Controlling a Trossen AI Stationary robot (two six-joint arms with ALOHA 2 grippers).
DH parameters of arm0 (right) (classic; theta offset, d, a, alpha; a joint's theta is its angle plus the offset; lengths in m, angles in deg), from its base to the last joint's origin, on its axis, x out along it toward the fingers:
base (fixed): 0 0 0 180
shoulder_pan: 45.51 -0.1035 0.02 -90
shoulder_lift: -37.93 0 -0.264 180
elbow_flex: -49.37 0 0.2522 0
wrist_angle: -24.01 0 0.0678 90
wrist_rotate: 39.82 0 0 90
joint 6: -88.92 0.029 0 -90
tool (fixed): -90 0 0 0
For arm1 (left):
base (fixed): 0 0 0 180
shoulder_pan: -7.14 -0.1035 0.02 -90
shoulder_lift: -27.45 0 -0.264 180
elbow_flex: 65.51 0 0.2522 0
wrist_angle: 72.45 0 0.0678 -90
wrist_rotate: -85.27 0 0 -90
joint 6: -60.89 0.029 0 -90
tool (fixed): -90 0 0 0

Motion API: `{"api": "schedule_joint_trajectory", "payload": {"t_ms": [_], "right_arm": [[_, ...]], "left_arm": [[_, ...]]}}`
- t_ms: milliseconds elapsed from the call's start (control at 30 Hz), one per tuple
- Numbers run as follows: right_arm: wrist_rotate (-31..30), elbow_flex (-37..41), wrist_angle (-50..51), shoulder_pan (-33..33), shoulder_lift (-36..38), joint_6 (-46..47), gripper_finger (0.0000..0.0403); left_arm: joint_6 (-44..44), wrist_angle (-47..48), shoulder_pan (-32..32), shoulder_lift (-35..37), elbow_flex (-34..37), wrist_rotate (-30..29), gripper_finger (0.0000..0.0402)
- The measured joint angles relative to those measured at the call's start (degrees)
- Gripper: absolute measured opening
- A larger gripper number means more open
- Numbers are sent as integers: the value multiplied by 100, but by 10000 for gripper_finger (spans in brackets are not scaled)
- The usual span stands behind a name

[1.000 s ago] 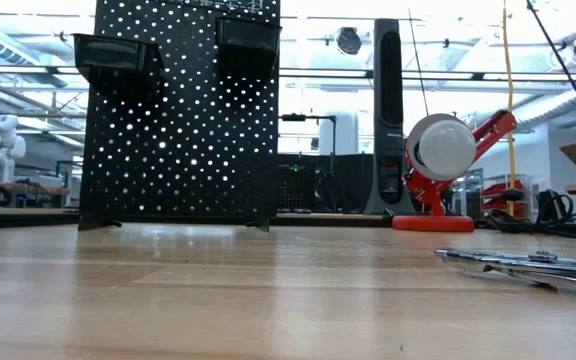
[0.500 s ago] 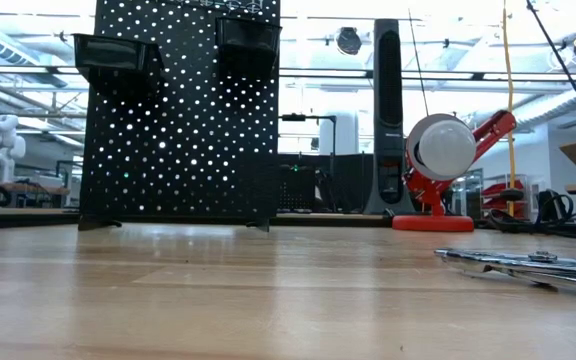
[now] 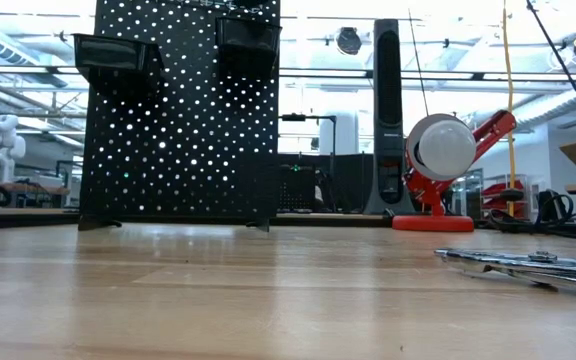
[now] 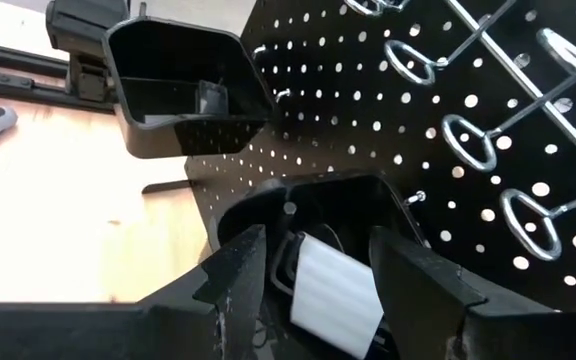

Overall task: Hang tools onto peg board
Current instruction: Remove the black allen wrench set from the top black basket on the pegboard to the table

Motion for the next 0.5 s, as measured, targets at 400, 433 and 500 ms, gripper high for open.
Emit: {"api": "schedule_joint_trajectory", "payload": {"t_ms": [400, 433, 500], "right_arm": [[2, 0, 137, -4, 0, -81, 178], [2, 0, 158, -4, 0, -70, 178], [2, 0, 178, -4, 0, -67, 178]], "left_arm": [[658, 1083, 4, -459, 2, 423, 85], [761, 1060, 4, -464, 2, 454, 102], [924, 956, 4, -466, 2, 499, 138]]}}
